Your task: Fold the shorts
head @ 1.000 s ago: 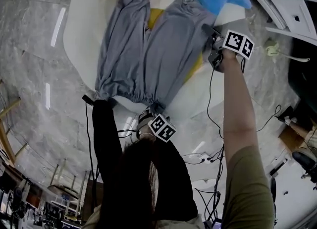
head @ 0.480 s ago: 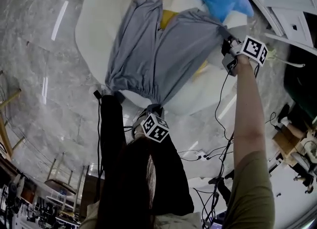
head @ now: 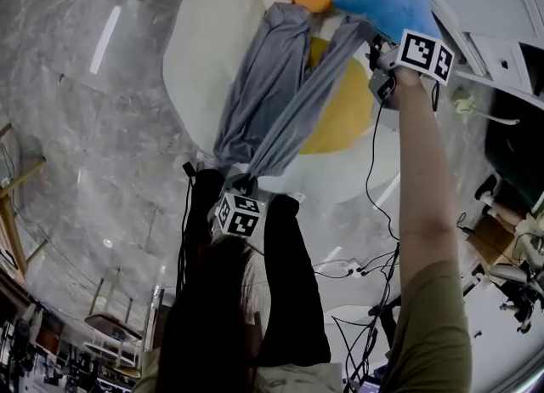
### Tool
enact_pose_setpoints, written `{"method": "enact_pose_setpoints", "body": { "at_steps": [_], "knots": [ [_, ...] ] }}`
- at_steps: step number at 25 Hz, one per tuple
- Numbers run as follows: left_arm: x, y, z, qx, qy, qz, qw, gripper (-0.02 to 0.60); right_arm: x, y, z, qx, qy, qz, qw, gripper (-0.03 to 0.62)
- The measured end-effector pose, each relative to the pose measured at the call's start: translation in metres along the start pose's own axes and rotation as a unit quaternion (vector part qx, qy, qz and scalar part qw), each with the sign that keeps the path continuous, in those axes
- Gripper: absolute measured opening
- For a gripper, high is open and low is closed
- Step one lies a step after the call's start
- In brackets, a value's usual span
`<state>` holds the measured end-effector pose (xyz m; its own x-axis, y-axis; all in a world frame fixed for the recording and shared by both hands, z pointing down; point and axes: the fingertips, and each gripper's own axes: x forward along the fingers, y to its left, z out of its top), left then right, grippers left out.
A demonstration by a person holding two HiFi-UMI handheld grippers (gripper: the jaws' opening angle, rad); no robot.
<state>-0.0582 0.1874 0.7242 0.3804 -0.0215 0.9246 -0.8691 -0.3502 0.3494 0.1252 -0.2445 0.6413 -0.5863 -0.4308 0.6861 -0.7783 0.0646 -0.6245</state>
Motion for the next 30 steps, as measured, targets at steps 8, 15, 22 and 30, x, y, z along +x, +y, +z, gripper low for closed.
{"method": "enact_pose_setpoints", "body": {
  "at_steps": [8,15,22,30],
  "knots": [
    [0.001,0.086,0.002,-0.016,0.021,0.013,0.9996,0.035,0.105,0.052,-0.018,-0.034,0.047,-0.023,0.998,0.009],
    [0.025,0.124,-0.016,-0.026,0.066,0.014,0.9974,0.037,0.173,0.055,-0.041,-0.08,0.097,-0.061,0.99,0.009],
    [0.042,0.139,-0.018,-0.008,0.099,0.017,0.9949,0.08,0.199,0.054,-0.054,-0.105,0.118,-0.071,0.985,0.056],
    [0.026,0.155,-0.016,-0.01,0.085,0.017,0.9962,0.334,0.16,0.083,-0.038,-0.132,0.06,-0.025,0.989,0.364]
  ]
}}
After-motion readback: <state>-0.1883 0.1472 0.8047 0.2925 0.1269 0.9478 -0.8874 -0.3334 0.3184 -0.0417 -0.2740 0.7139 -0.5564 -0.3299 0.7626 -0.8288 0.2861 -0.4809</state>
